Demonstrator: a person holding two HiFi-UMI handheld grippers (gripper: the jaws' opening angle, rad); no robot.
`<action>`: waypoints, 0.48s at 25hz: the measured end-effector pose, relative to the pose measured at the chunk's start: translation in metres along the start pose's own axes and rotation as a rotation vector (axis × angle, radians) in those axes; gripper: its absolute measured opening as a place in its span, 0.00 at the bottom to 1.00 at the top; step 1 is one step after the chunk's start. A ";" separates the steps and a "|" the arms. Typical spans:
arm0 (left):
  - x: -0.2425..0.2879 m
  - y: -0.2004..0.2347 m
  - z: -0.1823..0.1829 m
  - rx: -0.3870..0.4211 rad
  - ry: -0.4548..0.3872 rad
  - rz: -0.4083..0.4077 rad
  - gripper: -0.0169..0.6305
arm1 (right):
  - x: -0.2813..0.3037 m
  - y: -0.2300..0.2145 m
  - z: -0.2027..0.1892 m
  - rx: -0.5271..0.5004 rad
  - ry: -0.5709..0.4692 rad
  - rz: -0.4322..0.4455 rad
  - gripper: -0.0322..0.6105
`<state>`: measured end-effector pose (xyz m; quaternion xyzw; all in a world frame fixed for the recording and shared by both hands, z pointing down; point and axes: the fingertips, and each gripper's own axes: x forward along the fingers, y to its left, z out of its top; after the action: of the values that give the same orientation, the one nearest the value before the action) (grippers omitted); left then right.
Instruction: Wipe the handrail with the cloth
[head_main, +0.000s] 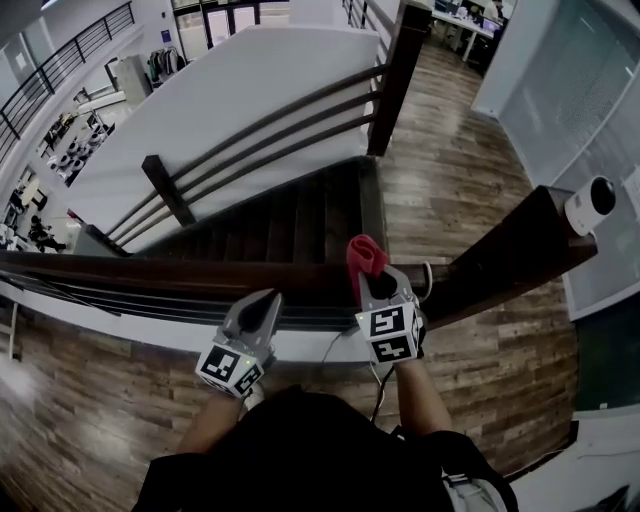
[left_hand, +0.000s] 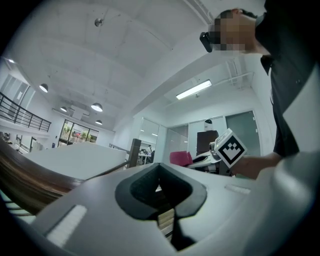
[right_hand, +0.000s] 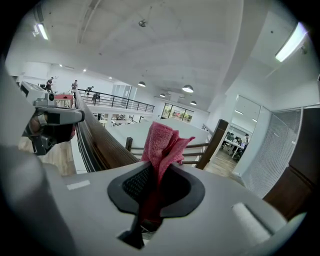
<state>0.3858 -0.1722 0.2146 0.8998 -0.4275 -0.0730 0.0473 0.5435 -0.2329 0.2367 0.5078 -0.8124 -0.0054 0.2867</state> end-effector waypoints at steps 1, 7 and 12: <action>-0.003 0.004 0.000 0.002 0.000 0.008 0.03 | 0.002 0.003 0.002 -0.003 -0.001 0.005 0.11; -0.025 0.022 0.004 0.003 -0.005 0.053 0.03 | 0.014 0.026 0.013 -0.020 -0.007 0.037 0.11; -0.042 0.038 0.006 0.005 -0.006 0.098 0.03 | 0.025 0.048 0.025 -0.044 -0.006 0.081 0.11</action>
<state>0.3292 -0.1636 0.2184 0.8778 -0.4712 -0.0723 0.0473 0.4847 -0.2377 0.2419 0.4682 -0.8327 -0.0133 0.2955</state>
